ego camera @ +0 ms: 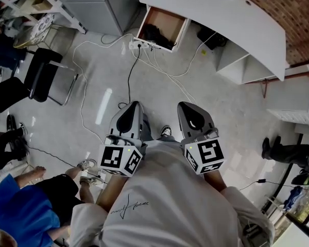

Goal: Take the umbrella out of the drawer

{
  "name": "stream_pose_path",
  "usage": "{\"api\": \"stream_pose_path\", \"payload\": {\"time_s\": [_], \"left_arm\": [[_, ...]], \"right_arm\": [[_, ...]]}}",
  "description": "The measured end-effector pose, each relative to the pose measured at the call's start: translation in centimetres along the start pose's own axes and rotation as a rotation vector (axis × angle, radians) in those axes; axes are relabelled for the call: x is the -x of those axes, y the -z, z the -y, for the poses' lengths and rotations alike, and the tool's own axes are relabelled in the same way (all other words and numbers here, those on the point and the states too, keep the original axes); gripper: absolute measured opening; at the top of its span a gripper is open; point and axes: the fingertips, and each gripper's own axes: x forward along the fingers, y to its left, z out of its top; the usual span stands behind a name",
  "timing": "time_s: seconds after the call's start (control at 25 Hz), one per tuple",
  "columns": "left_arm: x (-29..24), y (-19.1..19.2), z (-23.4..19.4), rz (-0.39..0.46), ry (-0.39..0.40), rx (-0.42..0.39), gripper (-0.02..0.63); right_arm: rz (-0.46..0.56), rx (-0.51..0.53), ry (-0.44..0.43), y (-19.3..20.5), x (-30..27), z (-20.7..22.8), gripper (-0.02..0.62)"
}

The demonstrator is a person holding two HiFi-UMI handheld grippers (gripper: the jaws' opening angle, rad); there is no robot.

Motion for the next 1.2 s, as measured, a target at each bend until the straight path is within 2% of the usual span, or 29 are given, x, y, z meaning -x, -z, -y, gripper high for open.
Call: {"api": "stream_pose_path", "payload": {"time_s": [0.56,0.88,1.2], "left_arm": [[-6.2,-6.8,-9.6,-0.004,0.052,0.009,0.017],[-8.4,-9.1,-14.6,-0.007,0.088,-0.001,0.017],[-10.4,-10.2,-16.6,-0.027,0.118,-0.016,0.017]], "right_arm": [[-0.039,0.004,0.03,-5.6,-11.2,-1.2,0.016],[-0.023,0.027,0.104,-8.3,-15.6,-1.9,0.015],[-0.002,-0.004,0.172,-9.6,-17.5,-0.7,0.017]]}}
